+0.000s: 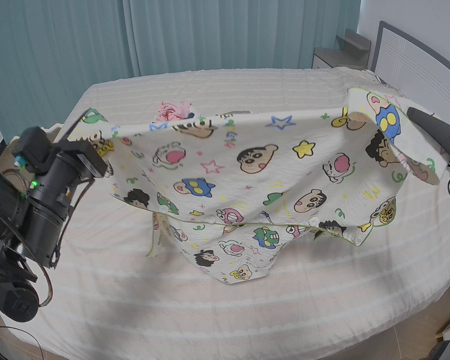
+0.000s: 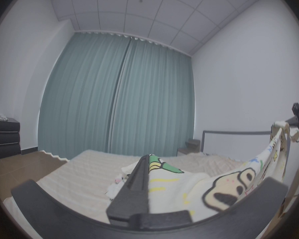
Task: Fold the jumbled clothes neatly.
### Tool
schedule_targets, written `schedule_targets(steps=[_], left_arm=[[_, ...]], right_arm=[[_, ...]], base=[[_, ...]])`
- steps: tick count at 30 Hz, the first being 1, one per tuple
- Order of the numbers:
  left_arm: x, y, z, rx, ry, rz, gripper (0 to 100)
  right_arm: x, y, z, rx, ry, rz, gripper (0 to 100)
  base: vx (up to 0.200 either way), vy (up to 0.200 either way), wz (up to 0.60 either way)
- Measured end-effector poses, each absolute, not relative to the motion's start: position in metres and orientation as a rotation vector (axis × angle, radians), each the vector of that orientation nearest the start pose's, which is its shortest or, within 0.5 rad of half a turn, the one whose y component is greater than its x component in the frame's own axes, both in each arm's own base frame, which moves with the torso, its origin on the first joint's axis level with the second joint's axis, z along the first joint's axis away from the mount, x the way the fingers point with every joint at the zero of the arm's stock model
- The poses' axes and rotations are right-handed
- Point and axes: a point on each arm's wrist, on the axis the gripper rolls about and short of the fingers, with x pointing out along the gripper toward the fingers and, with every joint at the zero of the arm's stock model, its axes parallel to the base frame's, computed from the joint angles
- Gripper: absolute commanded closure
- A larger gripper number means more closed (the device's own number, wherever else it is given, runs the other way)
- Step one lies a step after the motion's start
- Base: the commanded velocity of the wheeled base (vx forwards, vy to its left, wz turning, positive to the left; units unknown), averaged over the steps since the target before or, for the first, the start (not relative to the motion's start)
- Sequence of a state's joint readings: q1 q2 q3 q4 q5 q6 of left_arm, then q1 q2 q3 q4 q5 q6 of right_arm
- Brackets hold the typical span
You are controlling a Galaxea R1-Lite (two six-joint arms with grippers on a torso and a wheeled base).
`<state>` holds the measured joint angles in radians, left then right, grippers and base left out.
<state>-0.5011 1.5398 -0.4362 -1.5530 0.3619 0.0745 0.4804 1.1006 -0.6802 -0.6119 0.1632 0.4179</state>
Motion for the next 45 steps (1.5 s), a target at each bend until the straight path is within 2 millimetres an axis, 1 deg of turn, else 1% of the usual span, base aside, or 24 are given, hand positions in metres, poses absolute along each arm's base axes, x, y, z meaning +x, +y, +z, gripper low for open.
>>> schedule_targets(steps=[3,6,9,15,20,26,32,35,45], left_arm=[[0.196,-0.098,0.241,-0.141,-0.489,-0.113,100],[0.188,-0.093,0.252,-0.160,-0.533,-0.109,100],[0.182,-0.090,0.256,-0.165,-0.541,-0.107,100],[0.173,-0.085,0.263,-0.180,-0.570,-0.103,100],[0.169,-0.083,0.263,-0.180,-0.571,-0.102,100],[0.165,-0.081,0.260,-0.177,-0.565,-0.104,100],[0.161,-0.079,0.251,-0.138,-0.537,-0.105,100],[0.160,-0.078,0.250,-0.134,-0.534,-0.104,100],[0.155,-0.076,0.252,-0.143,-0.545,-0.099,100]], right_arm=[[0.129,0.072,0.289,0.408,-0.091,0.683,100],[0.124,0.069,0.291,0.398,-0.115,0.688,100],[0.121,0.068,0.292,0.397,-0.125,0.694,100],[0.115,0.067,0.293,0.400,-0.136,0.710,100],[0.113,0.066,0.294,0.402,-0.140,0.713,100],[0.112,0.066,0.294,0.408,-0.139,0.714,100],[0.112,0.066,0.294,0.409,-0.138,0.713,100],[0.112,0.066,0.293,0.410,-0.137,0.712,100],[0.113,0.066,0.293,0.413,-0.131,0.717,100]], base=[[0.000,0.000,0.00],[0.000,0.000,0.00],[0.000,0.000,0.00],[-0.200,0.000,0.00],[-0.200,0.000,0.00],[0.000,0.000,0.00],[0.000,0.000,0.00],[0.000,0.000,0.00],[0.000,0.200,0.00]])
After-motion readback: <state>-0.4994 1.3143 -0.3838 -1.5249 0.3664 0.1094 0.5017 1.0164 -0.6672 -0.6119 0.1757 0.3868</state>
